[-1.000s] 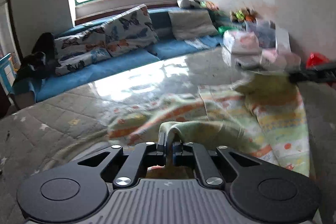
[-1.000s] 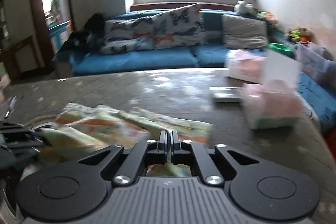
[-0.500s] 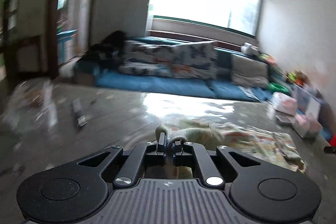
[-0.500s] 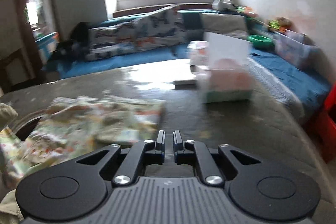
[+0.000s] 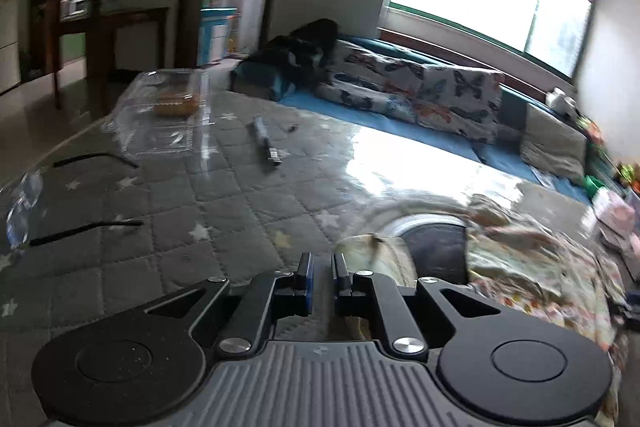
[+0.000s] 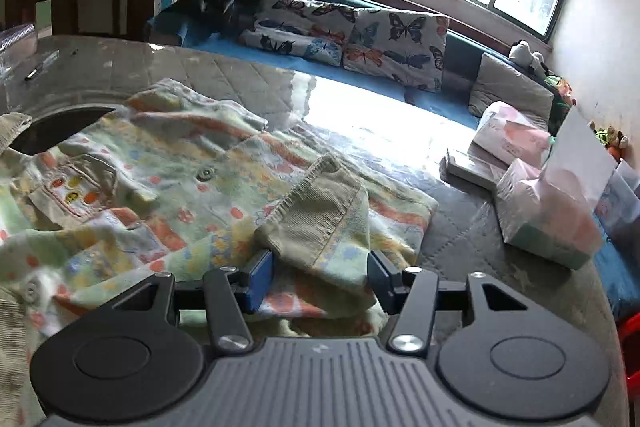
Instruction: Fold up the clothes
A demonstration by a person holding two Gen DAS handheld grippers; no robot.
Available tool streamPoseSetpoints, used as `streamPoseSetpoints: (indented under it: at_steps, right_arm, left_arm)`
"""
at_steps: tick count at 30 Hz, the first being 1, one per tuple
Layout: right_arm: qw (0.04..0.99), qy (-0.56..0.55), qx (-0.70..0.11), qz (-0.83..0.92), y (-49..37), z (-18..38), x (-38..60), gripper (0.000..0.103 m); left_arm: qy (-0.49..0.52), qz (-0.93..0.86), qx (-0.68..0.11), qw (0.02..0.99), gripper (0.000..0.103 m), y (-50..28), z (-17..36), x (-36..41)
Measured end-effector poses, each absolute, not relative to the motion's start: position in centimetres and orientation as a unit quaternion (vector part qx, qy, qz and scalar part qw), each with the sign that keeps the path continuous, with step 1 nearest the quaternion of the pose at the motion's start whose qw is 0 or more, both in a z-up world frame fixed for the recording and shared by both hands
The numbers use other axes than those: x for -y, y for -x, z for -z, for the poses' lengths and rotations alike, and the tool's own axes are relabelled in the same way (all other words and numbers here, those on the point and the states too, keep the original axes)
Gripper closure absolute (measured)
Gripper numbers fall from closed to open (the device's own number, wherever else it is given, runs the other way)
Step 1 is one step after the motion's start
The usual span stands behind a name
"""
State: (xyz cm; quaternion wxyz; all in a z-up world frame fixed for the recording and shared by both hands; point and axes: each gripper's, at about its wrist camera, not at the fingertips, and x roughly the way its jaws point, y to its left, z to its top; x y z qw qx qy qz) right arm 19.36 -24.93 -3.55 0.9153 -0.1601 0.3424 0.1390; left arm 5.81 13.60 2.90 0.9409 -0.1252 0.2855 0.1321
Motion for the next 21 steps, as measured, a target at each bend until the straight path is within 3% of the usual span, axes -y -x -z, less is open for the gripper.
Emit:
streamPoseSetpoints:
  at_steps: [1,2,3,4,7,21]
  right_arm:
    - [0.915,0.157,-0.343,-0.141,-19.6,3.7,25.0,0.054]
    - [0.916,0.153,-0.342,-0.144,-19.8,3.7,25.2,0.059]
    - [0.916,0.147,-0.342,-0.15,-19.9,3.6,25.4,0.075]
    - [0.916,0.137,-0.344,-0.157,-20.2,3.5,25.6,0.086]
    - [0.921,0.11,-0.341,-0.152,-20.3,2.9,26.2,0.098]
    - [0.963,0.035,-0.266,0.001,-15.1,-4.6,38.3,0.101]
  left_arm:
    - [0.114,-0.123,-0.285,0.944,0.083,-5.9,-3.1,-13.1]
    - [0.102,-0.115,-0.284,0.946,0.07,-5.9,-3.3,-12.6]
    - [0.089,-0.106,-0.282,0.949,0.063,-6.0,-3.2,-11.7]
    - [0.076,-0.097,-0.281,0.952,0.062,-6.3,-3.3,-10.9]
    - [0.03,-0.065,-0.281,0.957,0.057,-7.1,-3.2,-8.8]
    - [-0.168,0.005,-0.298,0.94,0.056,-8.7,0.0,-5.9]
